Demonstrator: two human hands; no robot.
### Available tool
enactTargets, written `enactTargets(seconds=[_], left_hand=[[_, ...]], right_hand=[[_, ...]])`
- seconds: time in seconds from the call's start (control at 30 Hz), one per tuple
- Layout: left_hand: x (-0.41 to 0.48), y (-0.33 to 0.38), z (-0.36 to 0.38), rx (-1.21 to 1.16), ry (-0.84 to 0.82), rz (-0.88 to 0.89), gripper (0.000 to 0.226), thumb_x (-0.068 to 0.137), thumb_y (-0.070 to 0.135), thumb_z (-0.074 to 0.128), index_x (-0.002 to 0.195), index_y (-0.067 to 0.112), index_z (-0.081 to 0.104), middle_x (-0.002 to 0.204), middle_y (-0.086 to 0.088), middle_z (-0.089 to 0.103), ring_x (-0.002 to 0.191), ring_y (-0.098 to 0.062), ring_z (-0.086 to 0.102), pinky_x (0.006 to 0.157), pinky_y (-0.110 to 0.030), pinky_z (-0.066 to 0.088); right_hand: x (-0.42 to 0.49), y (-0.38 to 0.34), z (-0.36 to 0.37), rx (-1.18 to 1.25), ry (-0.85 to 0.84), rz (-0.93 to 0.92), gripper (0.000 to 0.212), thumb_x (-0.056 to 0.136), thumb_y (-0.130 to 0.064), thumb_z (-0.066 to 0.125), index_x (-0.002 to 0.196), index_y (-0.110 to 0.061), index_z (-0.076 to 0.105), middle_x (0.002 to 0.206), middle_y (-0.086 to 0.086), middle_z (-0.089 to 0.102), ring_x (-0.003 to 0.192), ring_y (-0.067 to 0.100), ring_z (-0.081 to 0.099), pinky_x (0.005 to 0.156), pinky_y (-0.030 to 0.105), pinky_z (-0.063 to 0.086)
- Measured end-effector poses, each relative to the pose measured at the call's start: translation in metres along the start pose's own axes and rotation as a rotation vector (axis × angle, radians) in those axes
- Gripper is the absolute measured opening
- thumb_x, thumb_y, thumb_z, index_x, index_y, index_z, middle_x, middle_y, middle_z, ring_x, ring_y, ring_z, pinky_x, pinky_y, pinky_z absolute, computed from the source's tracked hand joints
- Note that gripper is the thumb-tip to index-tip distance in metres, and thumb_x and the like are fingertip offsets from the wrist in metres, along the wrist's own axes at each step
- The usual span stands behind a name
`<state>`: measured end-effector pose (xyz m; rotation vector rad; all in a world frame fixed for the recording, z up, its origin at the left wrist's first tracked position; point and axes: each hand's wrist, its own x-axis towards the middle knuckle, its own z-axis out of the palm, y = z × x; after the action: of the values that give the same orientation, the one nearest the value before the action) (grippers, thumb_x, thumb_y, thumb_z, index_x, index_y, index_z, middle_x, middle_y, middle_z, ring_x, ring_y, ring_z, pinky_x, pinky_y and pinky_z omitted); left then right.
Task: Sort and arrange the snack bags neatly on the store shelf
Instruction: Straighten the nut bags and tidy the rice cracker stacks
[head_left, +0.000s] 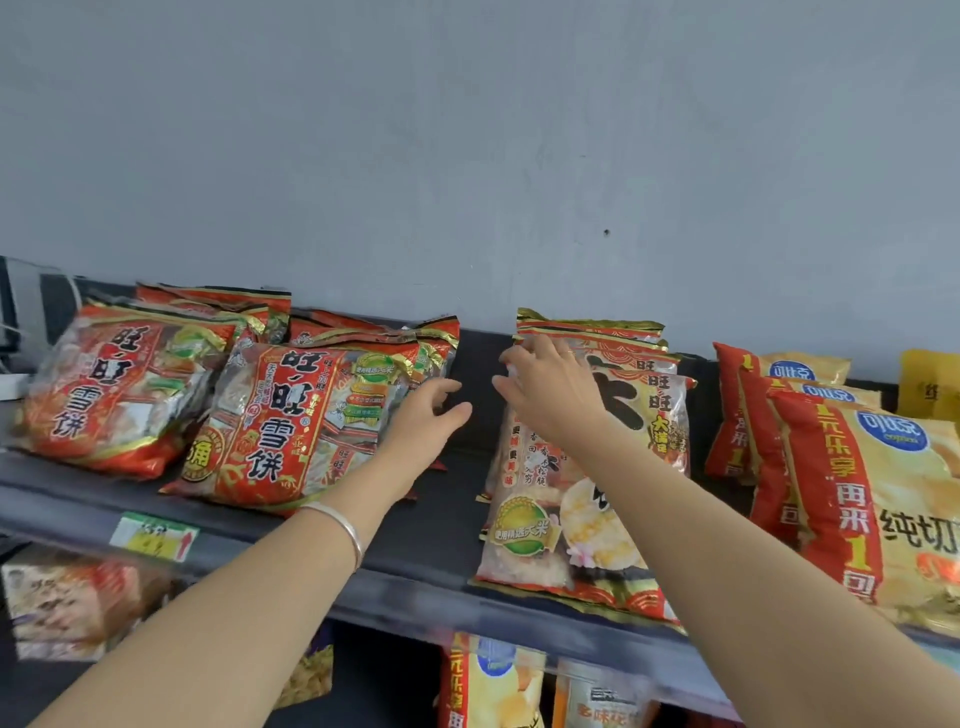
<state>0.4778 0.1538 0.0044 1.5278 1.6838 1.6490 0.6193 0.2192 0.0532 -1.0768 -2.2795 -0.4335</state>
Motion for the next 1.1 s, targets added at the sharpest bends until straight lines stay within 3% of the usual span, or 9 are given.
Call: enactTargets(seconds=[0.13, 0.37, 0.6, 0.73, 0.83, 0.93, 1.03, 1.1], left_hand=[[-0.006, -0.012, -0.040, 0.096, 0.057, 0.030, 0.034, 0.092, 0.018, 0.056, 0.126, 0.017, 0.054, 0.134, 0.001, 0.049, 0.127, -0.016, 0.043, 0.098, -0.027, 0.034], [0.030, -0.028, -0.105, 0.211, 0.202, 0.117, 0.030, 0.091, 0.015, 0.057, 0.122, 0.015, 0.057, 0.128, 0.002, 0.054, 0.119, -0.011, 0.047, 0.096, -0.026, 0.035], [0.104, -0.065, -0.172, 0.517, 0.312, 0.142, 0.033, 0.088, 0.044, 0.056, 0.118, 0.032, 0.057, 0.130, 0.005, 0.054, 0.123, -0.022, 0.046, 0.104, -0.051, 0.033], [0.133, -0.091, -0.206, 0.426, 0.235, 0.116, 0.040, 0.084, 0.049, 0.059, 0.119, 0.030, 0.056, 0.134, -0.002, 0.049, 0.127, -0.024, 0.041, 0.105, -0.052, 0.033], [0.139, -0.102, -0.217, 0.246, 0.232, 0.111, 0.044, 0.086, 0.036, 0.063, 0.126, 0.020, 0.052, 0.139, -0.007, 0.039, 0.131, -0.023, 0.035, 0.107, -0.041, 0.029], [0.139, -0.108, -0.217, 0.075, 0.248, 0.069, 0.057, 0.084, 0.030, 0.068, 0.133, 0.018, 0.042, 0.142, -0.007, 0.033, 0.131, -0.022, 0.033, 0.104, -0.034, 0.029], [0.139, -0.114, -0.213, -0.023, 0.170, 0.032, 0.064, 0.082, 0.035, 0.069, 0.137, 0.024, 0.037, 0.144, -0.005, 0.034, 0.128, -0.023, 0.038, 0.097, -0.037, 0.037], [0.140, -0.114, -0.212, -0.059, 0.127, 0.016, 0.063, 0.084, 0.035, 0.068, 0.137, 0.025, 0.035, 0.144, -0.005, 0.035, 0.124, -0.022, 0.042, 0.089, -0.034, 0.040]], right_hand=[[0.011, -0.028, 0.009, 0.075, -0.090, -0.091, 0.044, 0.098, -0.042, 0.042, 0.136, -0.020, 0.048, 0.137, 0.007, 0.047, 0.128, 0.029, 0.041, 0.098, 0.043, 0.042], [0.052, -0.070, 0.031, 0.170, -0.121, -0.086, 0.048, 0.098, -0.044, 0.042, 0.140, -0.021, 0.045, 0.138, 0.008, 0.047, 0.128, 0.030, 0.042, 0.098, 0.047, 0.044], [0.114, -0.112, 0.061, 0.199, -0.087, 0.099, 0.052, 0.095, -0.053, 0.040, 0.136, -0.023, 0.048, 0.136, 0.006, 0.048, 0.122, 0.029, 0.048, 0.096, 0.049, 0.046], [0.134, -0.127, 0.069, 0.075, -0.284, 0.132, 0.070, 0.078, -0.075, 0.049, 0.133, -0.031, 0.050, 0.128, -0.002, 0.057, 0.116, 0.024, 0.055, 0.096, 0.052, 0.040], [0.143, -0.134, 0.078, 0.023, -0.371, 0.146, 0.050, 0.082, -0.064, 0.053, 0.121, -0.033, 0.059, 0.111, -0.007, 0.065, 0.106, 0.020, 0.059, 0.089, 0.049, 0.040], [0.147, -0.135, 0.085, 0.057, -0.335, 0.170, 0.026, 0.089, -0.053, 0.051, 0.096, -0.033, 0.065, 0.091, -0.009, 0.067, 0.091, 0.017, 0.062, 0.084, 0.044, 0.045], [0.144, -0.134, 0.082, 0.183, -0.315, 0.250, 0.038, 0.090, -0.061, 0.047, 0.071, -0.030, 0.059, 0.075, -0.010, 0.062, 0.077, 0.014, 0.060, 0.089, 0.049, 0.044], [0.142, -0.139, 0.074, 0.063, -0.310, 0.205, 0.034, 0.090, -0.061, 0.047, 0.087, -0.032, 0.063, 0.089, -0.011, 0.065, 0.090, 0.015, 0.060, 0.097, 0.053, 0.035]])
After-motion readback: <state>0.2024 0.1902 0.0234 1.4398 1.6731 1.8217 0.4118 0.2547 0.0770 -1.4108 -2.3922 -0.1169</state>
